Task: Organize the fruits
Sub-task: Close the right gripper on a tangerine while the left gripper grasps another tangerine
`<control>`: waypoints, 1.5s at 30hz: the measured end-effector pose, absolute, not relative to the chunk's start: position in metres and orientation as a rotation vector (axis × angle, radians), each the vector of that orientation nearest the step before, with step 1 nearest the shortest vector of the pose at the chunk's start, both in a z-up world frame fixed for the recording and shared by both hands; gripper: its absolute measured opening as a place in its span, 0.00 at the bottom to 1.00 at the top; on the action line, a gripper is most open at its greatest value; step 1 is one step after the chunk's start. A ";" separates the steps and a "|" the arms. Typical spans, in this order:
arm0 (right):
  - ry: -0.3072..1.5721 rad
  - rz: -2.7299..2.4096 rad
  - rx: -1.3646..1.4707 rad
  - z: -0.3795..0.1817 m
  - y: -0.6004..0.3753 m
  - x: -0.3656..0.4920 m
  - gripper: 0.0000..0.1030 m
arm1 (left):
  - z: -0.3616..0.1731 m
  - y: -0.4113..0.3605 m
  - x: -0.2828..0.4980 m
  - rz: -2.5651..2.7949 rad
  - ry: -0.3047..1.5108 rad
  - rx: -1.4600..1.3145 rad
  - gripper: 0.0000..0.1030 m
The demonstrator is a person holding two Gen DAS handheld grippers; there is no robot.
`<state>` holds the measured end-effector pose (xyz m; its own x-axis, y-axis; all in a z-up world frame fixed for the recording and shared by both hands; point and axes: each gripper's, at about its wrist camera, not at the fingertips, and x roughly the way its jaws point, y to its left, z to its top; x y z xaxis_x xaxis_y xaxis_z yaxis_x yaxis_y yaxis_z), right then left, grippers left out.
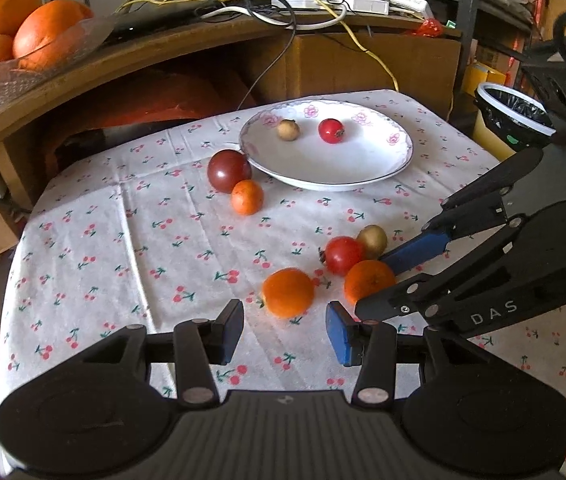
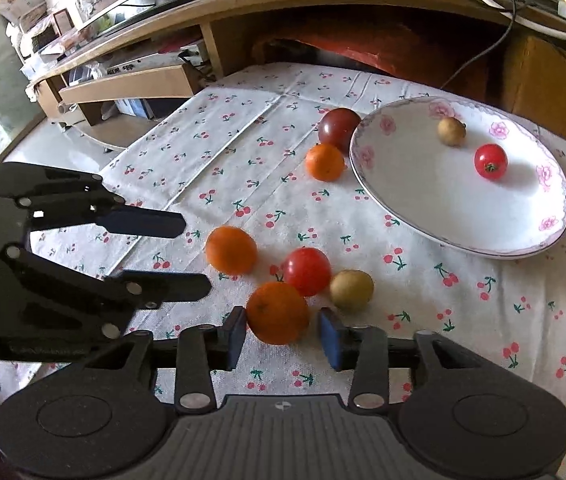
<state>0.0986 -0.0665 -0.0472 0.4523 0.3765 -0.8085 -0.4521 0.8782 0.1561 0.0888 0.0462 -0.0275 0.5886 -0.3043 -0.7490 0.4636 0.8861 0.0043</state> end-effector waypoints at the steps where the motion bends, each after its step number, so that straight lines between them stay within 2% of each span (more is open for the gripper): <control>1: 0.975 0.516 -0.084 -0.046 -0.067 0.098 0.29 | -0.028 0.044 0.090 -0.451 0.828 0.209 0.51; 18: 0.991 0.447 -0.101 -0.043 -0.096 0.090 0.29 | -0.047 0.020 0.110 -0.421 0.838 0.257 0.52; 25: 0.990 0.455 -0.100 -0.044 -0.096 0.091 0.30 | -0.045 0.020 0.106 -0.406 0.829 0.265 0.42; 32: 0.978 0.458 -0.124 -0.044 -0.093 0.090 0.31 | -0.045 0.021 0.105 -0.400 0.827 0.274 0.46; 35: 0.973 0.457 -0.126 -0.044 -0.094 0.090 0.40 | -0.046 0.021 0.105 -0.395 0.821 0.286 0.50; 45: 0.967 0.436 -0.129 -0.045 -0.094 0.091 0.40 | -0.046 0.021 0.105 -0.392 0.818 0.287 0.51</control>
